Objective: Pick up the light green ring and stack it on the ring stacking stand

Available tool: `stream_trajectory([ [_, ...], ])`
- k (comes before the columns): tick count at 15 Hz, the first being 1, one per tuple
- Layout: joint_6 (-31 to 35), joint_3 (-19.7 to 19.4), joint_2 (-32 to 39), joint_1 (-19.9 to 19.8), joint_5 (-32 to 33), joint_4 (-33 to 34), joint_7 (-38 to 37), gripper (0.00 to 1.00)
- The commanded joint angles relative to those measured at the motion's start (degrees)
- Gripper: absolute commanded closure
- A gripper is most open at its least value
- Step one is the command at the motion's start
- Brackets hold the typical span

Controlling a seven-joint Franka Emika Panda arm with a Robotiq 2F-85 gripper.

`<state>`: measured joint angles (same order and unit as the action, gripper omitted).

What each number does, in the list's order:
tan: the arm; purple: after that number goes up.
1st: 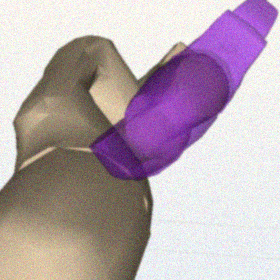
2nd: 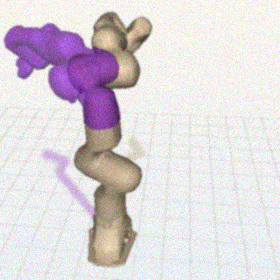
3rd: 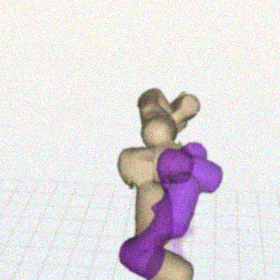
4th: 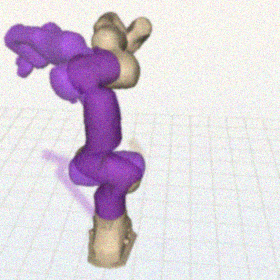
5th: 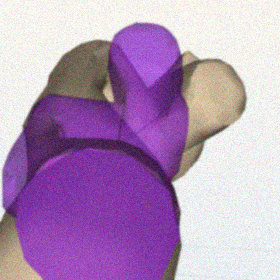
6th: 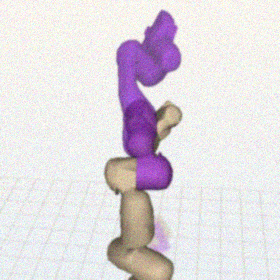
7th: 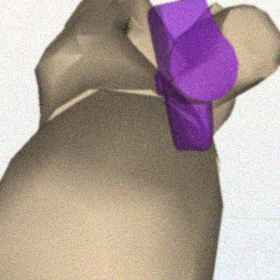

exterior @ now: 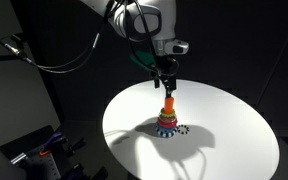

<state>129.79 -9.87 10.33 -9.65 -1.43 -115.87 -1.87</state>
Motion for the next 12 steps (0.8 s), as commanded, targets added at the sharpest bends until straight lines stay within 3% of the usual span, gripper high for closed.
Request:
stream_trajectory([
  [1, 0.6, 0.0, -7.1, 0.2, 2.4, -5.5, 1.1, 0.0],
  [12, -5.3, 0.4, -21.0, 0.5, 3.3, -14.8, 9.6, 0.0],
])
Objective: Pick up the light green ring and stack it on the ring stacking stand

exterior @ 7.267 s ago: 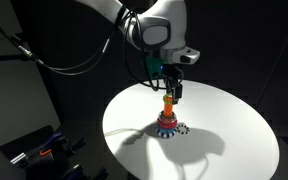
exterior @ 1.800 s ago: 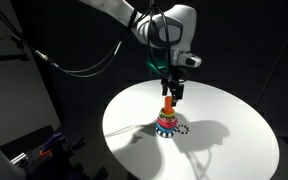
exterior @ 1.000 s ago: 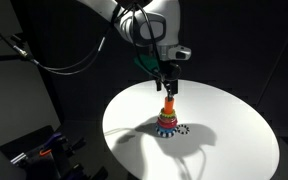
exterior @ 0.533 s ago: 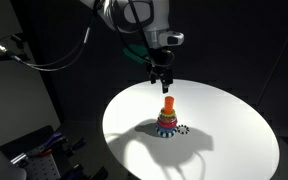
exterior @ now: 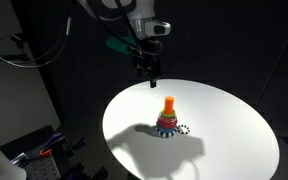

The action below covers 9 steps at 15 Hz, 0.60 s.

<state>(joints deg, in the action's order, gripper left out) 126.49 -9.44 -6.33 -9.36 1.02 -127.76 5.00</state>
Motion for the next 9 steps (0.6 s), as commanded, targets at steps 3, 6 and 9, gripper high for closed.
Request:
stream_trajectory([
  [3, -3.4, 0.1, -6.6, 0.2, 1.6, -4.6, 3.1, 0.0],
  [6, -2.8, -0.1, -5.2, 0.2, 0.9, -3.8, 2.2, 0.0],
  [9, -2.8, -0.1, -5.7, 0.2, 1.0, -4.4, 2.2, 0.0],
])
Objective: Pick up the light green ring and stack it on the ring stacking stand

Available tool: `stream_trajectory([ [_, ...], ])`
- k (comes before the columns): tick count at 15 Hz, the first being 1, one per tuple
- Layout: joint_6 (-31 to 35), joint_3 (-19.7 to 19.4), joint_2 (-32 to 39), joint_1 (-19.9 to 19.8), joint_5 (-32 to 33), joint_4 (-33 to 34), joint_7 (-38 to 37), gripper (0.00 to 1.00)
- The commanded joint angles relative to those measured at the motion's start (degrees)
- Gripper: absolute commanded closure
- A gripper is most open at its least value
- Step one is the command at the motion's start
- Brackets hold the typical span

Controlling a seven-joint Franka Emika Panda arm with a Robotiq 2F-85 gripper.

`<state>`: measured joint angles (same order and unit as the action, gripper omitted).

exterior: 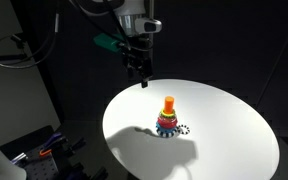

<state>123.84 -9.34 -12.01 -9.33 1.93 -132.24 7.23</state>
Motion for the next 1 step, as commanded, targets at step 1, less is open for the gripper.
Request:
stream_trajectory([
  [1, -0.1, -0.2, 0.0, 0.2, 0.0, 0.1, 0.0, 0.0],
])
